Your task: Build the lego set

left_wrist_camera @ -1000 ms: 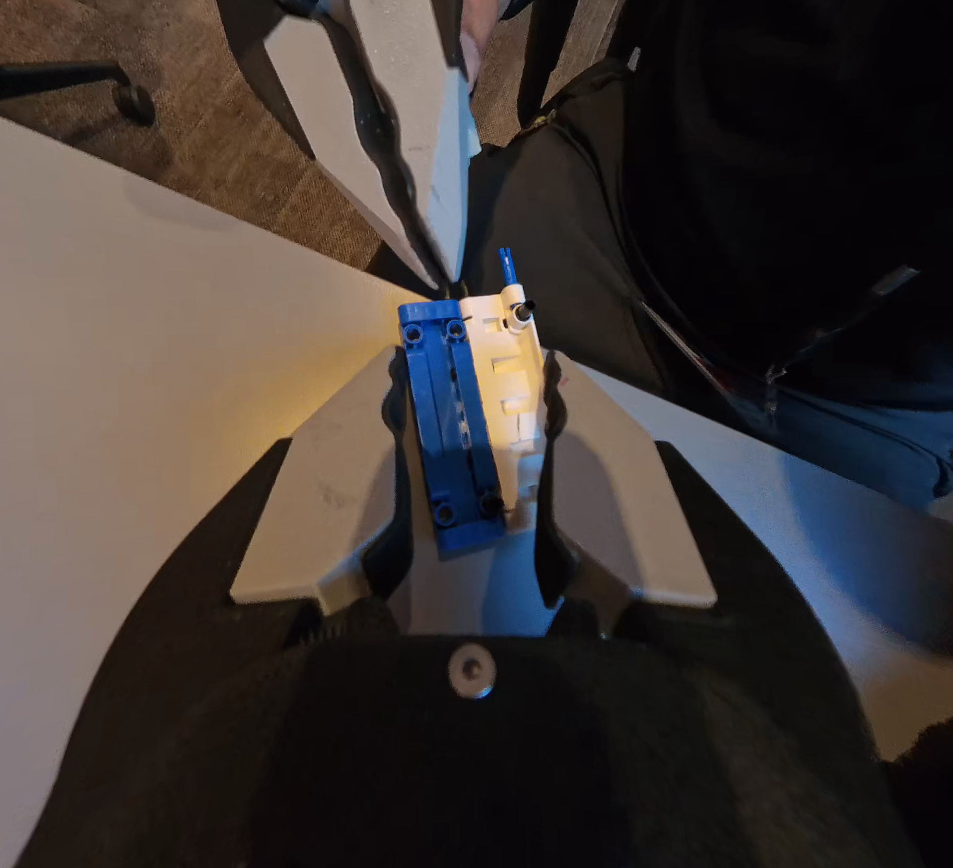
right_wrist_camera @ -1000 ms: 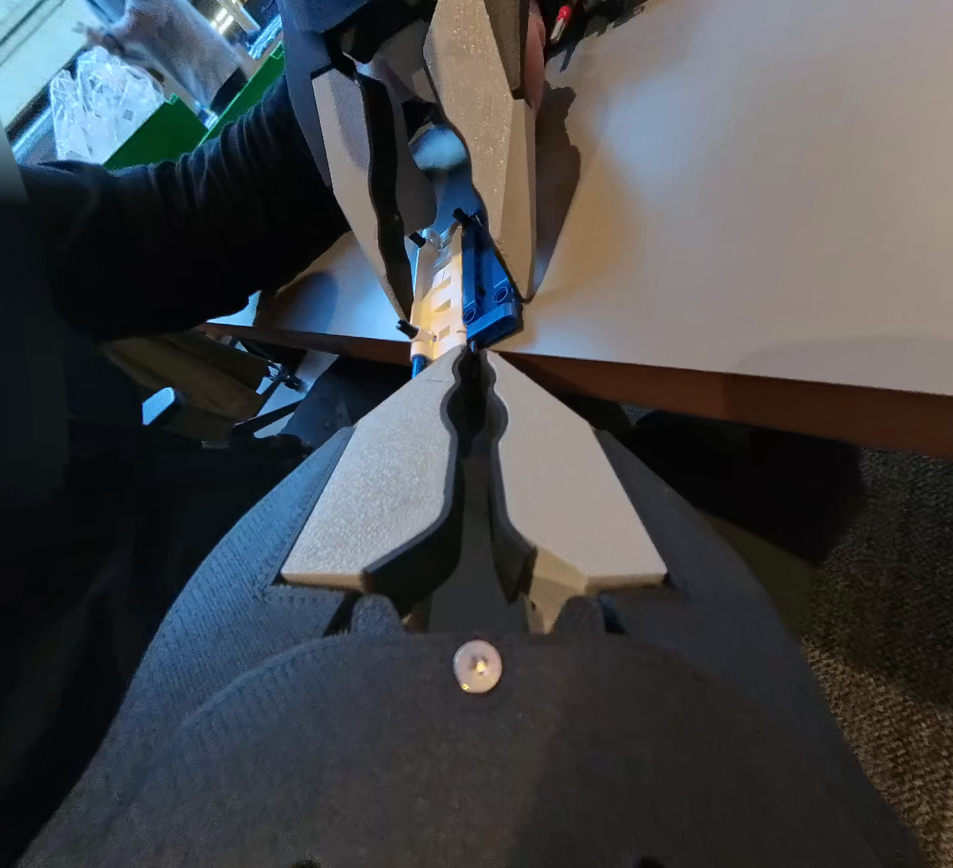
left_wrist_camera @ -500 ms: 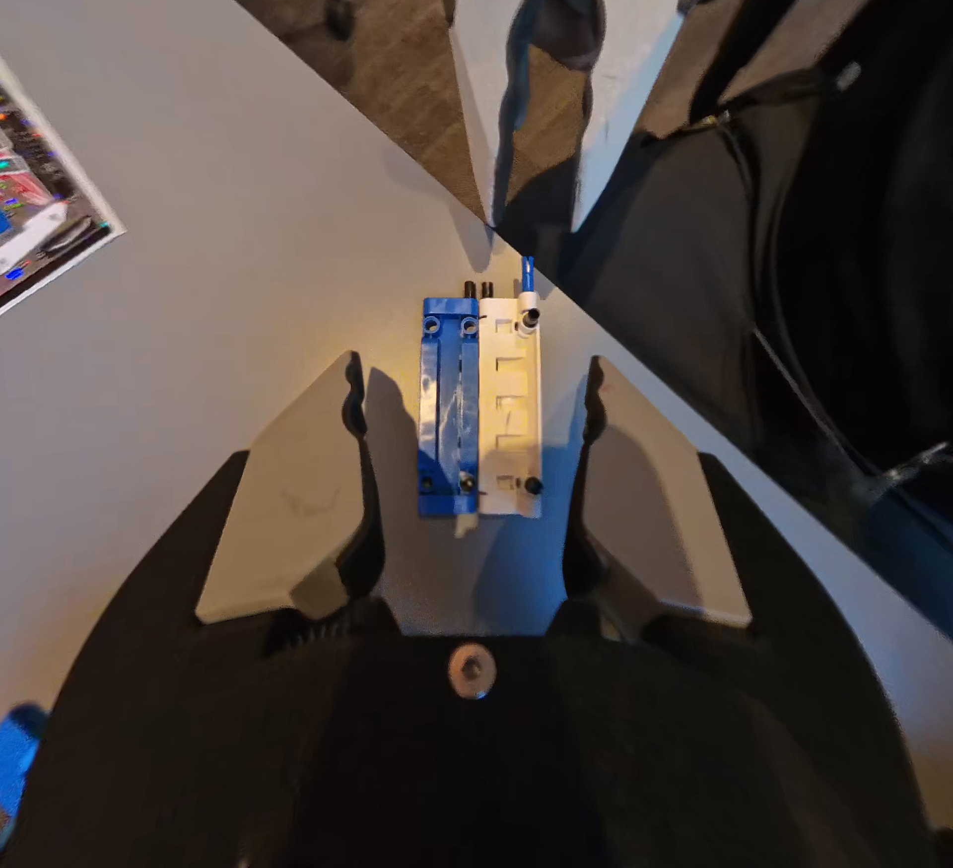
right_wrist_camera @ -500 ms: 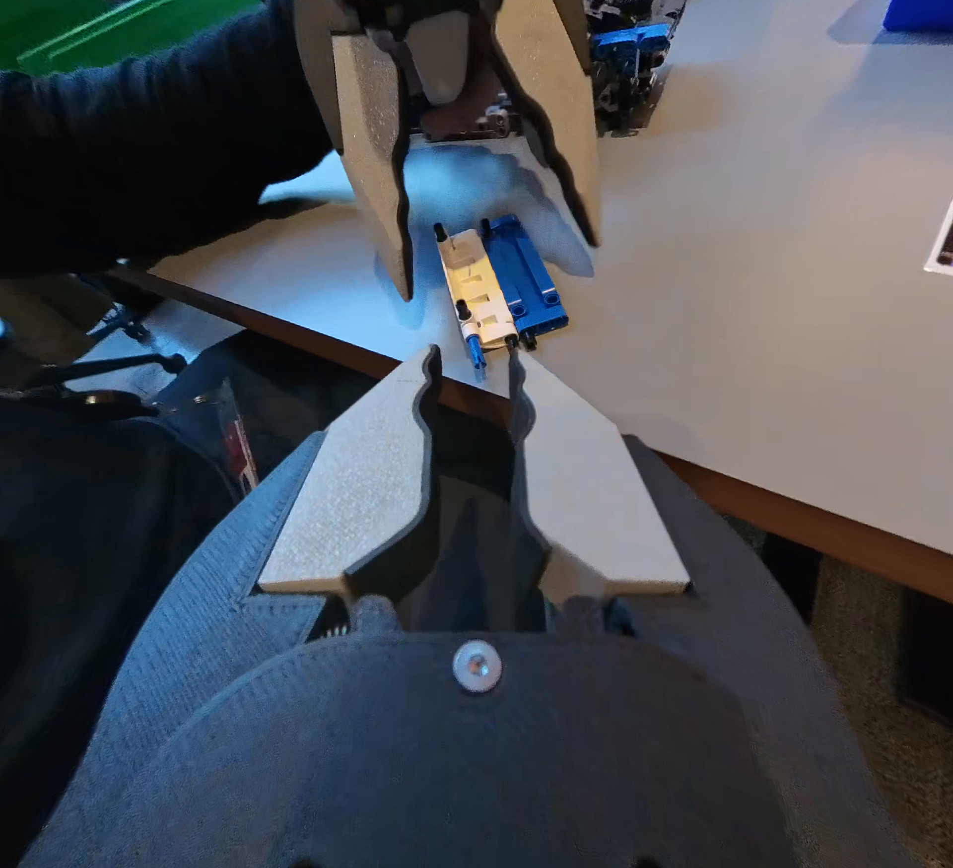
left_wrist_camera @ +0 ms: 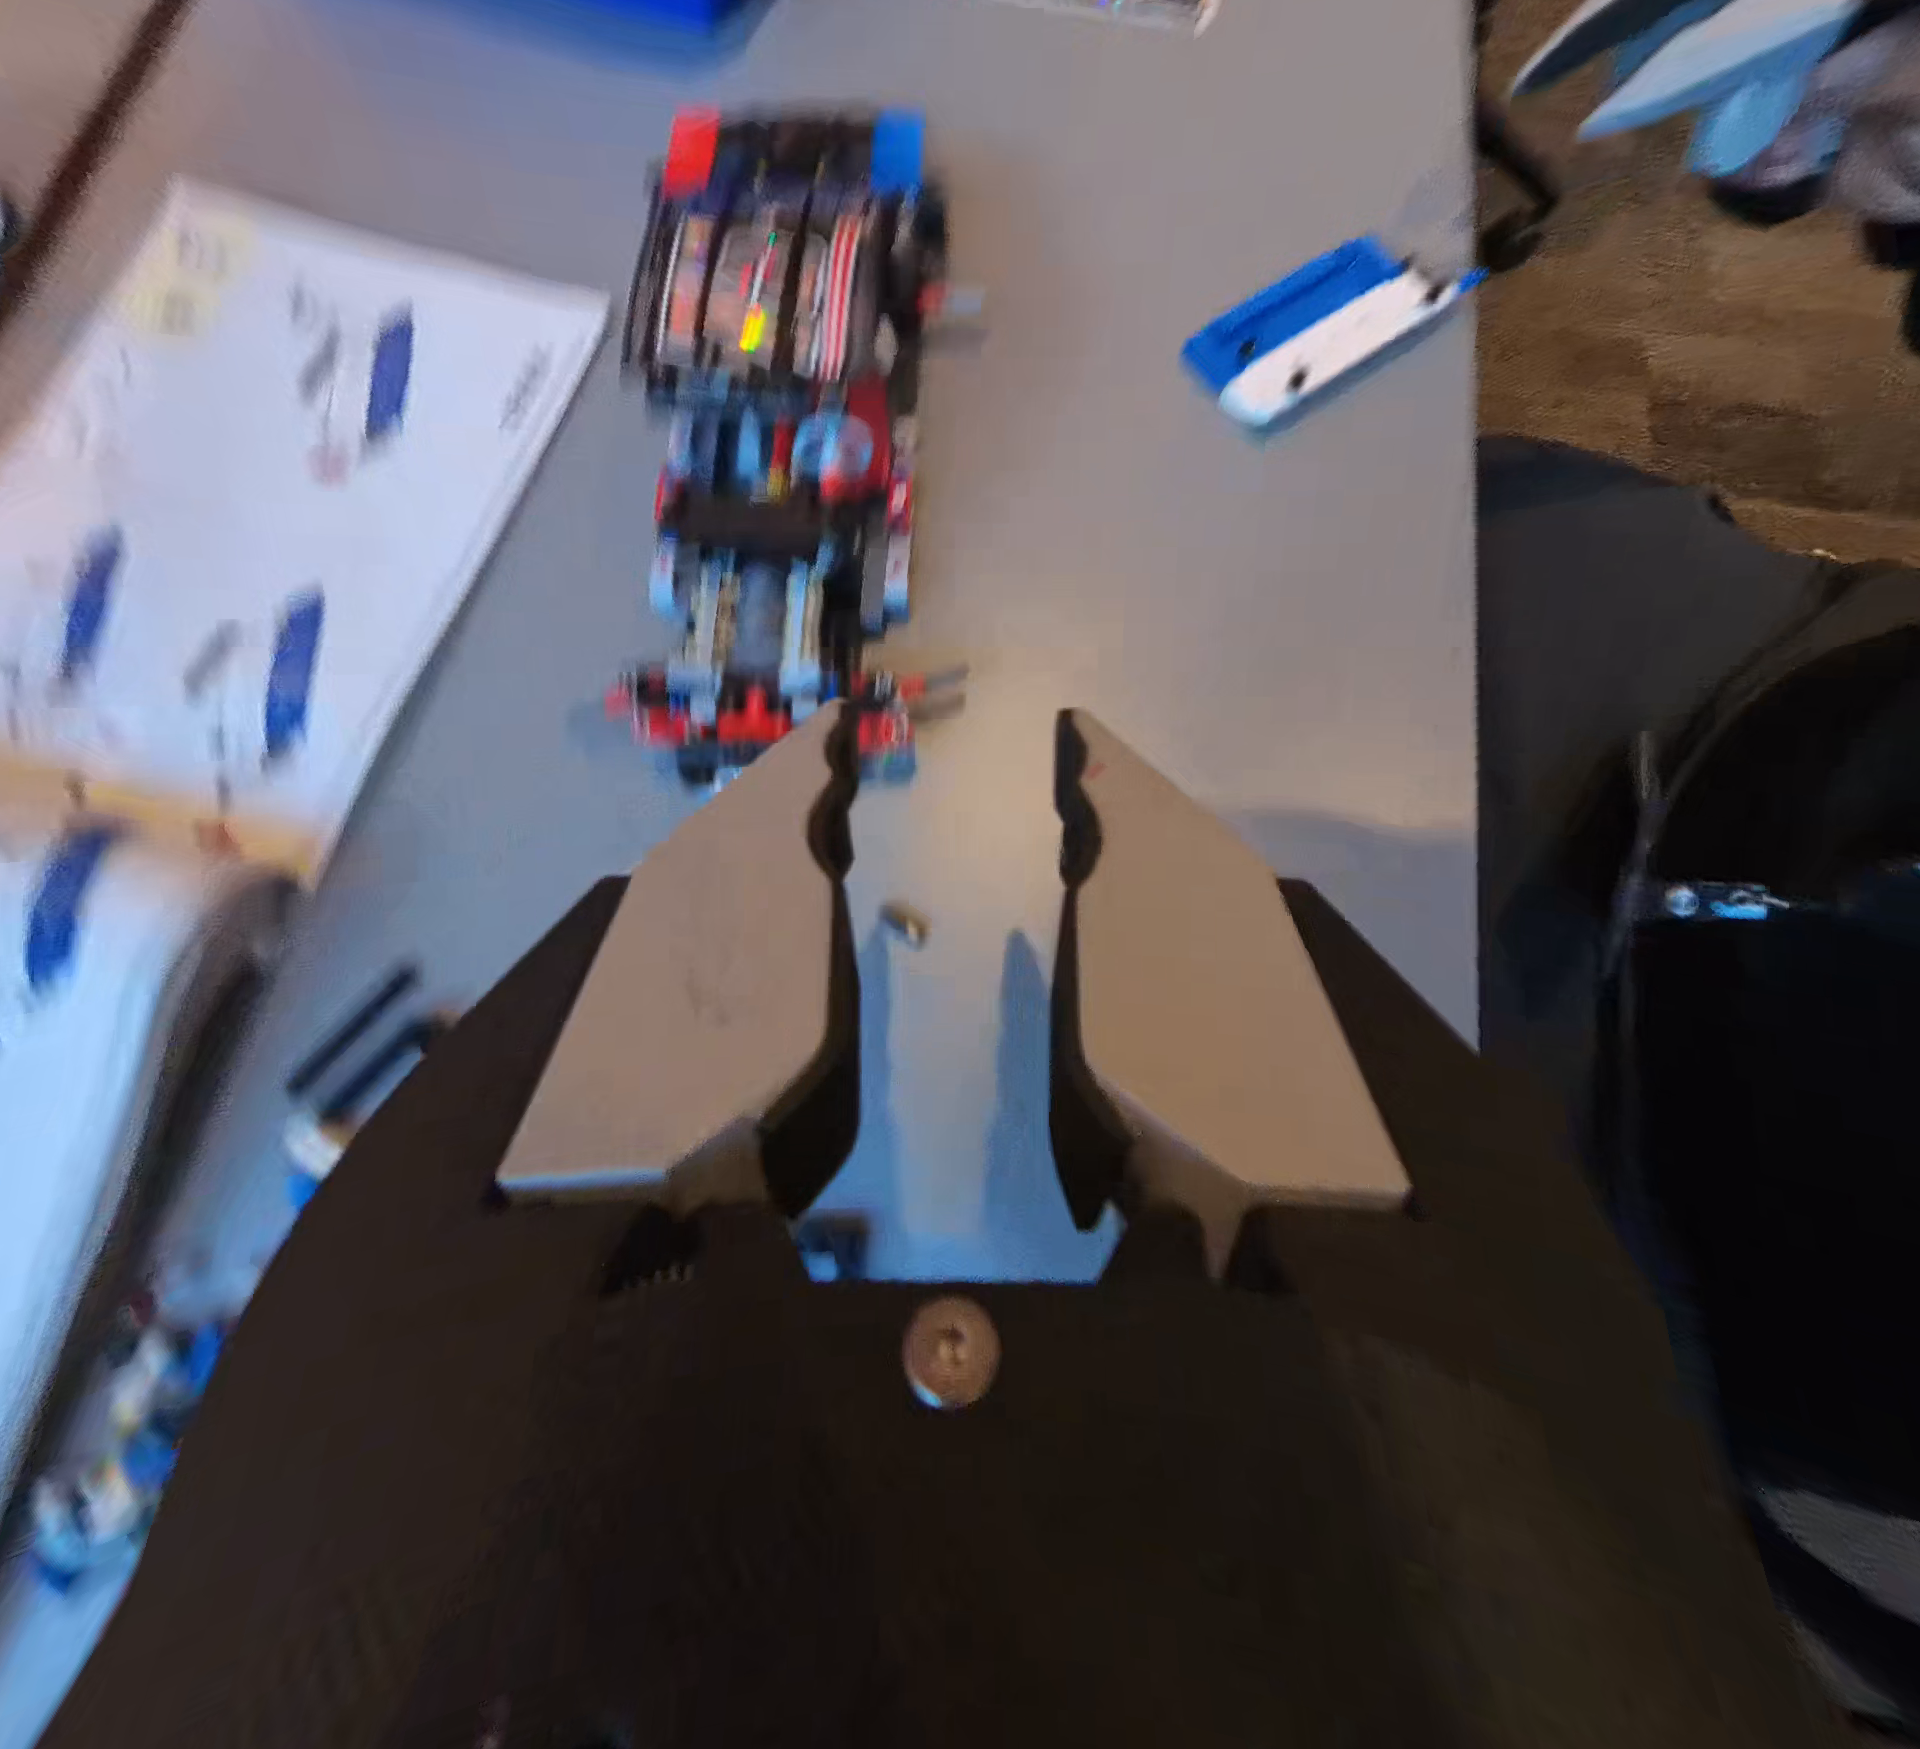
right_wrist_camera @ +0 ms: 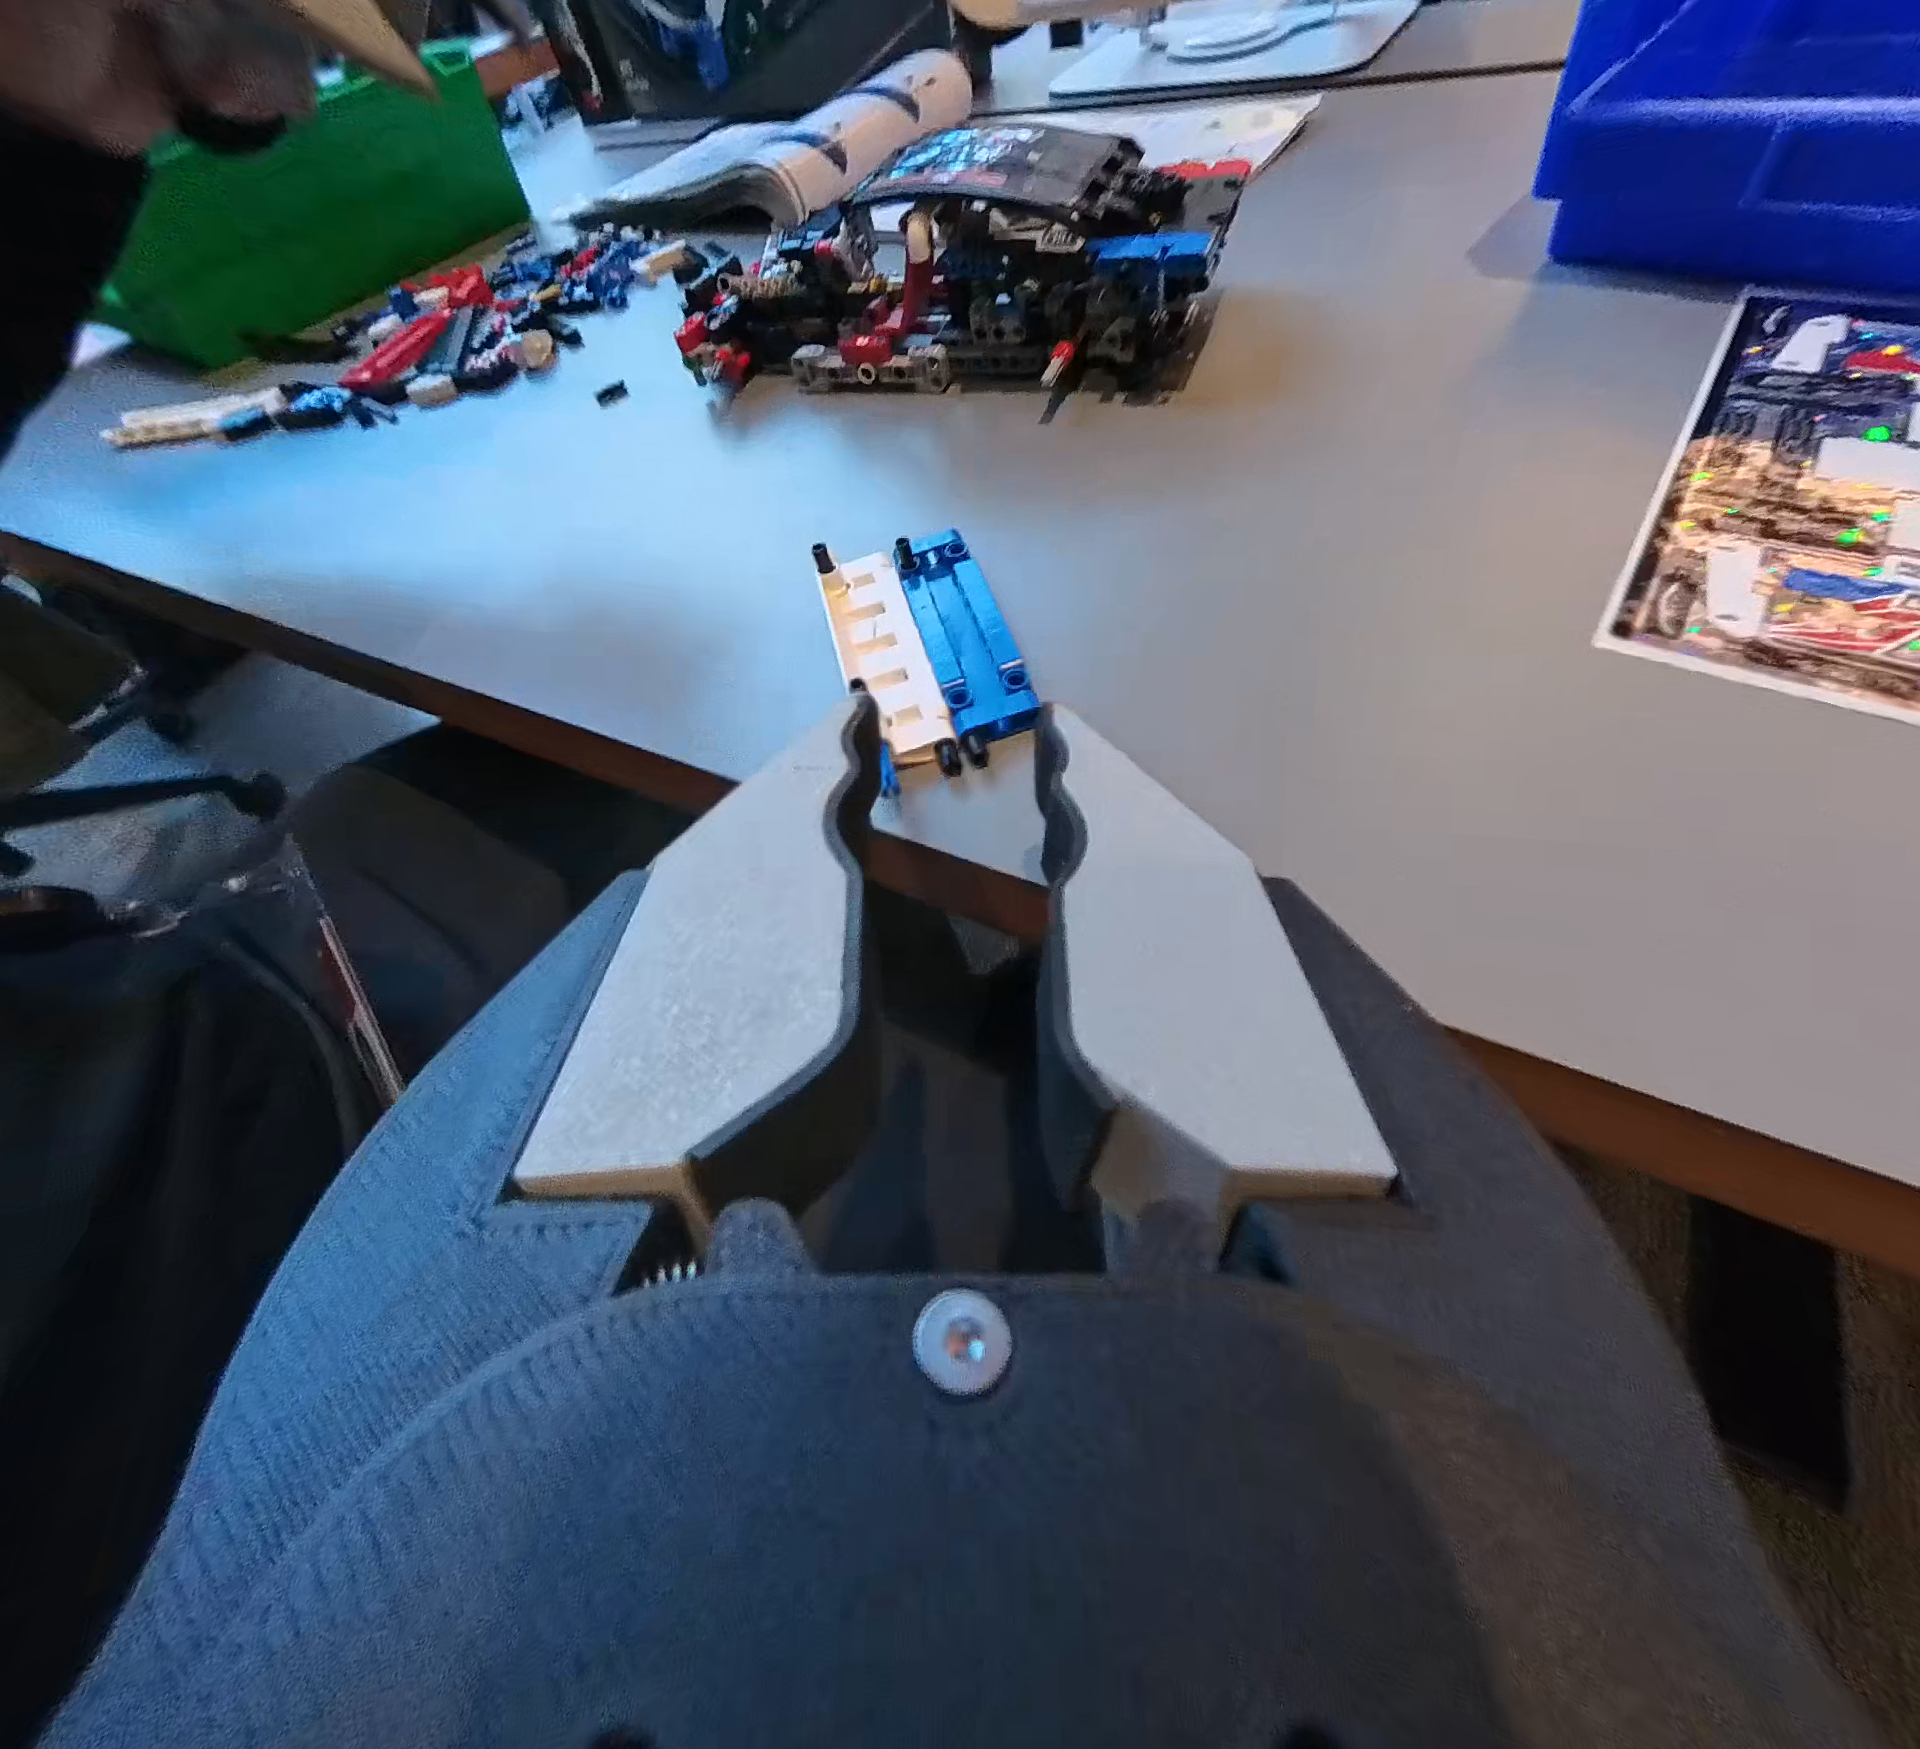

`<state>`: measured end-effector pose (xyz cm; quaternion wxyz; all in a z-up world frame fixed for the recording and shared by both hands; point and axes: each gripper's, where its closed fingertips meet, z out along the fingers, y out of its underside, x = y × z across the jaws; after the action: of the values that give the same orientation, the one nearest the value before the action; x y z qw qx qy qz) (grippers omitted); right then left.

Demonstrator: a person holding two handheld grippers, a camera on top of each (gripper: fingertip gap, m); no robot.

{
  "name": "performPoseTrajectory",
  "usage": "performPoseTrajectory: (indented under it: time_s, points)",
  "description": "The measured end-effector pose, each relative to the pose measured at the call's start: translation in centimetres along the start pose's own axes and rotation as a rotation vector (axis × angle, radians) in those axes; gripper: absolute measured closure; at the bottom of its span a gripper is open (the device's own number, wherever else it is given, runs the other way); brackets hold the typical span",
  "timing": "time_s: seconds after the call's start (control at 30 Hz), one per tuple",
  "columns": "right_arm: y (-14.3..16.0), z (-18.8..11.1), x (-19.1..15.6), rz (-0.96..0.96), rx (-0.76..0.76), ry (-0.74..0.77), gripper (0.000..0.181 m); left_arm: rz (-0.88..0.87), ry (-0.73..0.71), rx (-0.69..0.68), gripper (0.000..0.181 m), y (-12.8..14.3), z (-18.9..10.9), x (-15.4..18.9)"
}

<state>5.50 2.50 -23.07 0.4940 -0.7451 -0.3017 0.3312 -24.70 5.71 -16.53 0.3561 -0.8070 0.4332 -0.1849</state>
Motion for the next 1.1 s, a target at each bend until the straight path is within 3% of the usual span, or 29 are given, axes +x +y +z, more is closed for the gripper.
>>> performPoseTrajectory:
  time_s: [0.17,0.23,0.37,0.57,0.73,0.93,1.1]
  points:
    - [-1.0,-0.2,0.1,0.008,0.042,0.003,0.154,-0.285,-0.045,-0.150,0.149,6.6,1.6,-0.5]
    - [-1.2,-0.1,-0.2,-0.006,0.043,0.003,0.154,-0.322,-0.120,-0.196,0.153,8.3,2.6,-1.1]
    - [-1.2,0.1,-0.7,-0.037,0.035,0.001,0.154,-0.357,-0.127,-0.254,0.149,9.9,4.3,-0.9]
    - [-1.6,-0.2,-0.7,-0.031,0.053,-0.008,0.155,-0.353,-0.157,-0.282,0.152,10.3,5.8,-2.2]
    - [-2.2,-0.8,-0.6,-0.026,0.079,-0.009,0.155,-0.240,-0.204,-0.345,0.178,10.7,5.6,-2.5]
    - [-1.8,-0.2,-1.2,-0.027,0.055,-0.042,0.155,-0.173,-0.115,-0.325,0.179,10.4,5.9,-1.4]
    - [-1.5,0.5,-3.0,-0.069,0.021,-0.103,0.154,-0.063,0.051,-0.279,0.180,8.9,7.5,2.9]
